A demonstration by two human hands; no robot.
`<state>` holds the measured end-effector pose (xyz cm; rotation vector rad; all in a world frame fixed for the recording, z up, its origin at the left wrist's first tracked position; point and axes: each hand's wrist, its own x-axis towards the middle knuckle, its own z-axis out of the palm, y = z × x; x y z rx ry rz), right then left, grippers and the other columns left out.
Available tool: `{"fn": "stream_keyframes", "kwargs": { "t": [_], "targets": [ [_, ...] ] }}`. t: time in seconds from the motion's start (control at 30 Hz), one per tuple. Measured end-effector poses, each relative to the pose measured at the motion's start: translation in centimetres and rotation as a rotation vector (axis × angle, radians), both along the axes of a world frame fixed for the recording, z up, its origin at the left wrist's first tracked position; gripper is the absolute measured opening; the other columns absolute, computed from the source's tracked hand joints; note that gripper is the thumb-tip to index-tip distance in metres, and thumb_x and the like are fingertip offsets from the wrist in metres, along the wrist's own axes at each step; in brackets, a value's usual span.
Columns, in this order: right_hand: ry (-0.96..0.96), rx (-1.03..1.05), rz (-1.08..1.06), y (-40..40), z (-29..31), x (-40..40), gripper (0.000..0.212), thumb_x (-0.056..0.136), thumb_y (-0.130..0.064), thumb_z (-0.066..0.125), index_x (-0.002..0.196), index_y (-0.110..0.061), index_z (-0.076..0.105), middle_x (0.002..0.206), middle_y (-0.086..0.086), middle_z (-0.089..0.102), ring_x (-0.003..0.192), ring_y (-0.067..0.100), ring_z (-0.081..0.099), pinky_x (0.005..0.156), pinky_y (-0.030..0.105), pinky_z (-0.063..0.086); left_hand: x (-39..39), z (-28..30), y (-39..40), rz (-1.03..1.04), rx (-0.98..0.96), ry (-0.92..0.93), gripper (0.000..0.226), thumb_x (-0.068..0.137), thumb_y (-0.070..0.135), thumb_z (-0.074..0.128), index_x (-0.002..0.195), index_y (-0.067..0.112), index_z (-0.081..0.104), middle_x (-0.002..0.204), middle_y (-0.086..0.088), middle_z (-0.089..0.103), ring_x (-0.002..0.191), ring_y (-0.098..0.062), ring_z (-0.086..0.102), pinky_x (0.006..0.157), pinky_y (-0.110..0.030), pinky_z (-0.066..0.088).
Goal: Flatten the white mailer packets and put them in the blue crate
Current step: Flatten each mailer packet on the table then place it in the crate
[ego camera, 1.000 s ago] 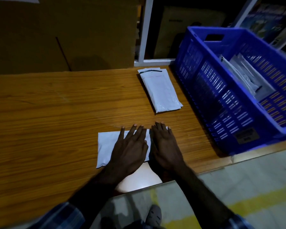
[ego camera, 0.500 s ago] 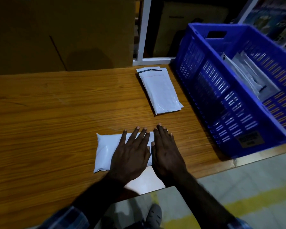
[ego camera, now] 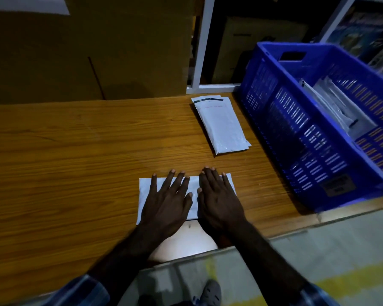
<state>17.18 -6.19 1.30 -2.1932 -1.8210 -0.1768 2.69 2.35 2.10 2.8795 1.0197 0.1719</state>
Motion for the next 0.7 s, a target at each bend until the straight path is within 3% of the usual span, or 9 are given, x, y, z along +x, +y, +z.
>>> {"fn": "stream_keyframes", "kwargs": {
  "t": [0.23,0.4,0.53,0.7],
  "targets": [
    [-0.023,0.073,0.037,-0.9,-0.3,-0.5,0.052,0.106,-0.025,0.040,0.147,0.007,0.035,0.157,0.023,0.028,0.149,0.034,0.022,0.116,0.052,0.028,-0.1,-0.8,0.0,0.016,-0.015,-0.013,0.058,0.101,0.045,0.020,0.147,0.015,0.041,0.154,-0.004,0.037,0.147,-0.024,0.026,0.113,-0.063,0.021],
    [-0.051,0.103,0.048,-0.7,-1.2,0.0,0.051,0.104,-0.024,0.044,0.143,0.009,0.041,0.152,0.025,0.036,0.145,0.037,0.031,0.113,0.053,0.033,-0.2,-0.8,0.2,0.009,-0.039,-0.014,0.060,0.100,0.044,0.019,0.148,0.014,0.040,0.155,-0.005,0.036,0.146,-0.024,0.026,0.114,-0.061,0.023],
    [-0.098,0.027,0.032,0.2,-0.8,0.3,0.053,0.102,-0.030,0.035,0.136,0.008,0.052,0.144,0.027,0.047,0.135,0.040,0.046,0.110,0.056,0.038,-1.2,-0.1,0.6,0.027,-0.062,-0.086,0.060,0.099,0.041,0.018,0.148,0.012,0.039,0.156,-0.005,0.034,0.147,-0.023,0.023,0.117,-0.055,0.019],
    [-0.084,0.042,0.152,1.1,-0.3,-2.8,0.049,0.104,-0.025,0.034,0.137,0.007,0.051,0.146,0.024,0.046,0.139,0.036,0.042,0.114,0.054,0.033,-3.5,-0.7,1.1,0.056,-0.060,-0.060,0.060,0.099,0.039,0.015,0.148,0.016,0.041,0.157,-0.004,0.032,0.148,-0.020,0.020,0.118,-0.057,0.017]
  ]
}}
